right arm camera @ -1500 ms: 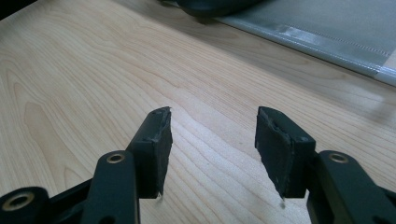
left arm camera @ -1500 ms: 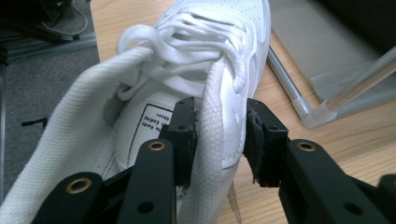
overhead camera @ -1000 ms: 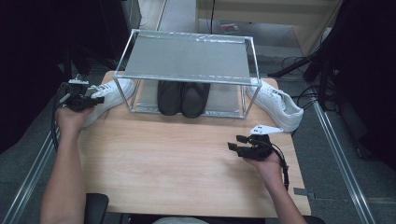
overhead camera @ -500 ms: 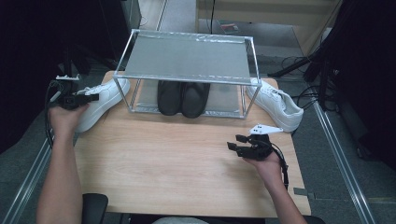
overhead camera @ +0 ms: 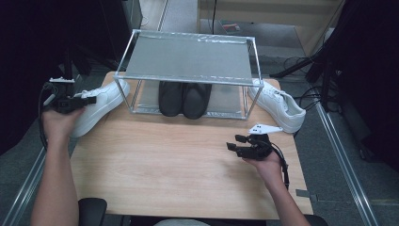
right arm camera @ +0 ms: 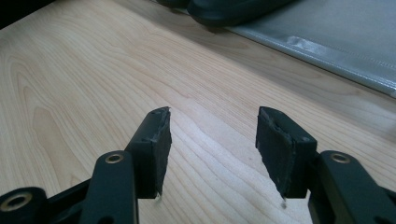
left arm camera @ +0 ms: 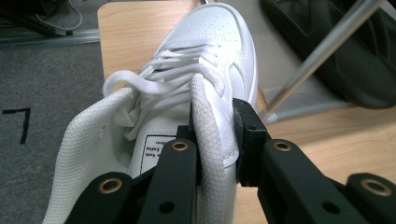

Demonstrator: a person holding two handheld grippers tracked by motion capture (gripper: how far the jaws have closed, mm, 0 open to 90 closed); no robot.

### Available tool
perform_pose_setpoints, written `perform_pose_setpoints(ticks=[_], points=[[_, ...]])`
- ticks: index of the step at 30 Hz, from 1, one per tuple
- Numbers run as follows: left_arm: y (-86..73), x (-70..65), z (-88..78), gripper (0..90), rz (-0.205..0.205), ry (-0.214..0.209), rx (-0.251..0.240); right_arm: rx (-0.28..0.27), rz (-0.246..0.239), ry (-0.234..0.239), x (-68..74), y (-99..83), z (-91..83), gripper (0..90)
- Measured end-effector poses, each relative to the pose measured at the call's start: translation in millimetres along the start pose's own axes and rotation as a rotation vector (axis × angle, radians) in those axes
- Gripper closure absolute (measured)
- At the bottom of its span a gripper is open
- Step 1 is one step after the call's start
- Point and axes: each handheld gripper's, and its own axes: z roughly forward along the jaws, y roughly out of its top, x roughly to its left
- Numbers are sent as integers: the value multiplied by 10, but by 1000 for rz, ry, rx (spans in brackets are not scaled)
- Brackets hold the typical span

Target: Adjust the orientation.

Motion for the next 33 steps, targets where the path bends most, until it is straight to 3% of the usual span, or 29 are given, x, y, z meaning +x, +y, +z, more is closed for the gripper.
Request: perform_pose_setpoints(ticks=[8, 23, 33], points=[[-93, -38, -141, 803, -16, -19, -2, 4, -20, 21, 20, 56, 73, 463], [-347, -87, -395, 802, -30, -1, 24, 7, -37, 53, 35, 163, 191, 461], [-545, -193, -508, 801, -29, -1, 49, 13, -49, 76, 51, 238, 288, 462]])
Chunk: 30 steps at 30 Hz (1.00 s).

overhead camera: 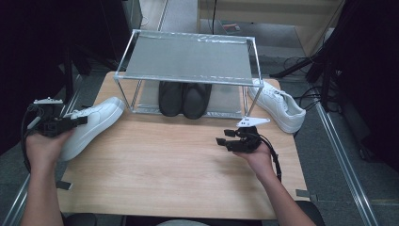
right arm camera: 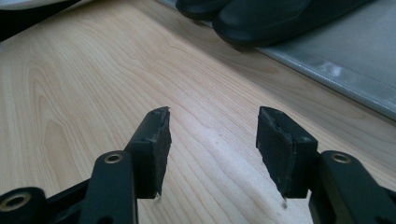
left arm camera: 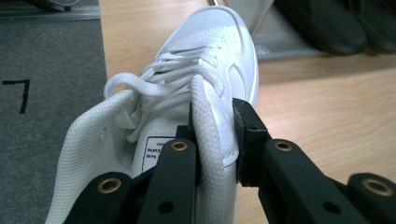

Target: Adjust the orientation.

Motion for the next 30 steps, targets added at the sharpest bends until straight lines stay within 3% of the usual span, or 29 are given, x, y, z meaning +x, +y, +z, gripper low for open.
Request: perform_pose_setpoints(ticks=[10, 17, 24, 30], points=[[-144, -169, -177, 800, 33, -30, -8, -1, -12, 20, 8, 55, 51, 462], [-152, -367, -260, 799, 89, -94, -20, 1, -11, 12, 12, 67, 58, 462], [-84, -648, -218, 797, 155, -161, -36, 3, -11, 15, 21, 66, 61, 462], [-19, -888, -138, 797, 222, -215, -22, 2, -8, 9, 11, 62, 34, 462]])
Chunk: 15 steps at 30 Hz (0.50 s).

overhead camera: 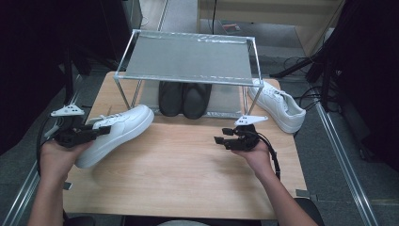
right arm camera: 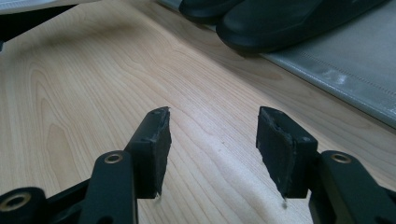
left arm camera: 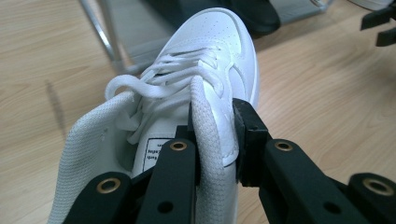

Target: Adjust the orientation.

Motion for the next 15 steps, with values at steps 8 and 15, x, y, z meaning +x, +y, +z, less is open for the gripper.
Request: perform_pose_setpoints(ticks=[8, 15], points=[[145, -235, 176, 794, 72, -85, 19, -4, 5, -14, -9, -37, -50, 462], [264, -438, 348, 794, 129, -157, 33, -7, 19, -32, -23, -85, -116, 462]])
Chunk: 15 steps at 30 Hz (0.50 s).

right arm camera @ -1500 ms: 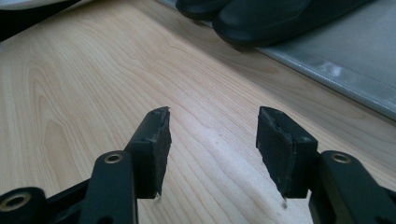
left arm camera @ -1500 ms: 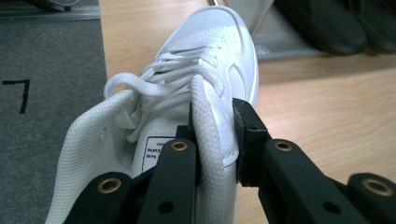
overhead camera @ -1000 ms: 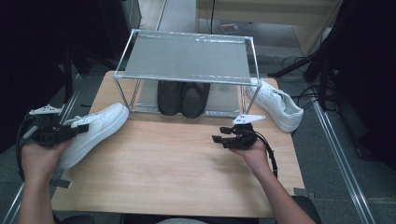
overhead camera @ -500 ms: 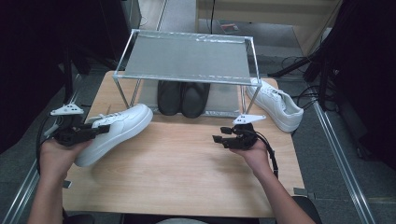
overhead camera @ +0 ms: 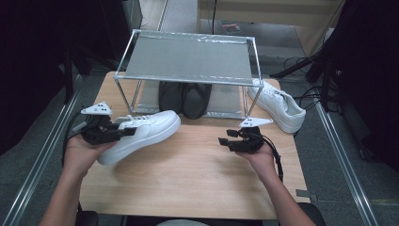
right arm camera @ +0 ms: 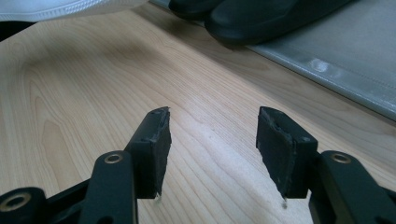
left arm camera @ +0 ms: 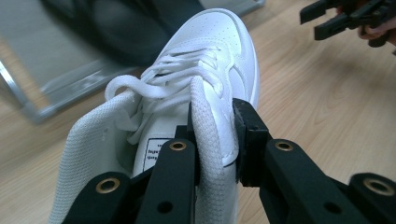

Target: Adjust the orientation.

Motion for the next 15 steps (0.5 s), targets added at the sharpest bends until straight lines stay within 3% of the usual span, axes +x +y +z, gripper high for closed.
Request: perform_pose_setpoints(ticks=[7, 15], points=[[136, -168, 269, 791, 70, -74, 38, 0, 13, -23, -15, -58, -77, 462], [222, -314, 561, 791, 116, -138, 75, -5, 25, -44, -17, -125, -148, 462]])
